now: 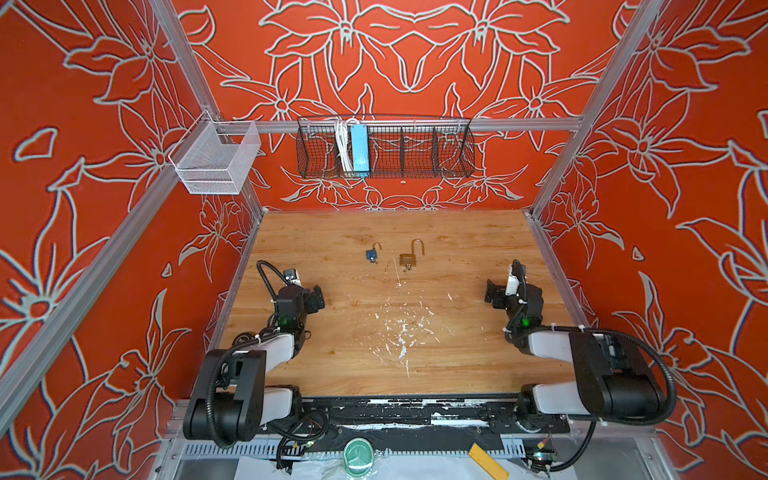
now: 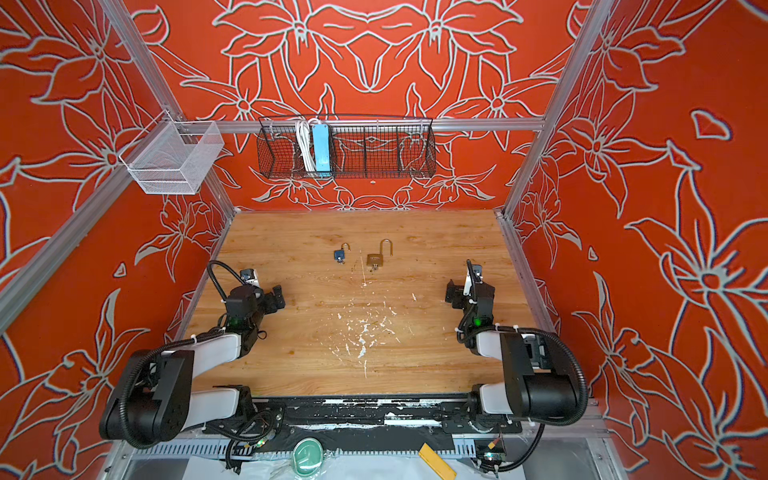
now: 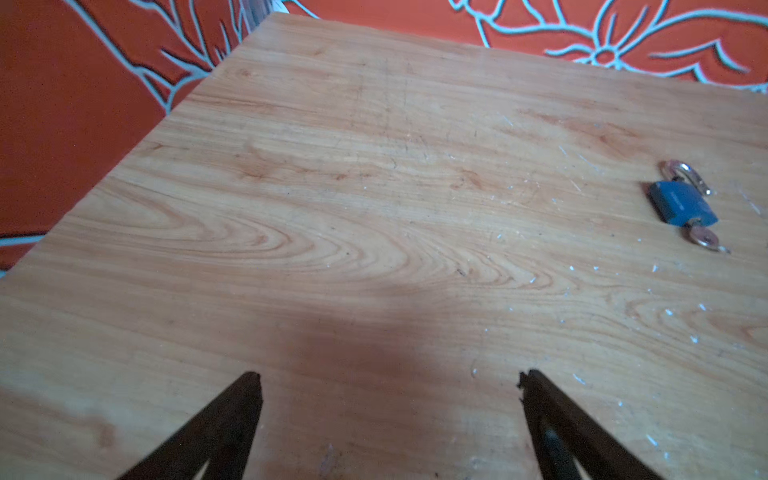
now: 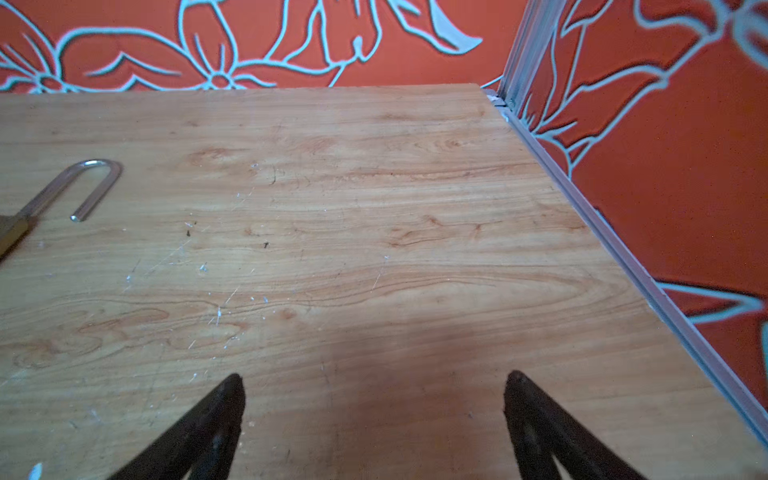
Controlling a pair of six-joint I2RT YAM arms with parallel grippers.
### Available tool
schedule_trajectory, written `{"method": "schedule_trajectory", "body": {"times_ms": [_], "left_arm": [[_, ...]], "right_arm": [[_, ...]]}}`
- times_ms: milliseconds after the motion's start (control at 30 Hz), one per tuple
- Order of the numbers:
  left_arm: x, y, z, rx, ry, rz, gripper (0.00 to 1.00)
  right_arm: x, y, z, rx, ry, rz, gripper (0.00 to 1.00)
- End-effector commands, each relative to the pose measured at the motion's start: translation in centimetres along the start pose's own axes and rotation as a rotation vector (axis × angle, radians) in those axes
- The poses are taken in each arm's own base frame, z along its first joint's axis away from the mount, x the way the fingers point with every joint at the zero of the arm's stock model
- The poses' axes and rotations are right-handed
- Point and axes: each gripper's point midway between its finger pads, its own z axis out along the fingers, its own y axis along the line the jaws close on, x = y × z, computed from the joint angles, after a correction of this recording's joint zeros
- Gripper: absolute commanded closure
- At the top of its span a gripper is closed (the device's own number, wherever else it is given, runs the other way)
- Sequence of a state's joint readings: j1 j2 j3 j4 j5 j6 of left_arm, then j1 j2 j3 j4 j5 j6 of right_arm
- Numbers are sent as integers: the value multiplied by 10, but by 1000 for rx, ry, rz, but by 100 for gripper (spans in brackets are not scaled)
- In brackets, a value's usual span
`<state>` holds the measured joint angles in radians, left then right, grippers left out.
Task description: Unlock with the key
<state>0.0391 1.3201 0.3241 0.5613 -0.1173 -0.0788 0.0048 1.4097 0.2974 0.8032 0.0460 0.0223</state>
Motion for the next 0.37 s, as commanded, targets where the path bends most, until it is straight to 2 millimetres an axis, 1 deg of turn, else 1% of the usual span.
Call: {"method": "schedule_trajectory", "body": {"times_ms": [0,33,67,167,300,333], "left_arm": [[-15,-25,5,119,-10,68,3],[-13,-24,4,118,-30,66,3],[-12,-26,4,123,-10,72,3],[-14,-29,7,137,-4,81,3],[-12,-27,6,135,2,78,3],[-14,-24,6,118,-2,67,3]], "right_arm": [[-10,13,4,-51,-11,-52,2],[-11,13,4,-51,-23,-49,2],[-10,13,5,-50,-12,-51,2],[-10,13,4,-51,-13,-51,2],[-9,13,4,-50,-7,-53,2],[-9,13,4,-49,-3,-53,2]]}}
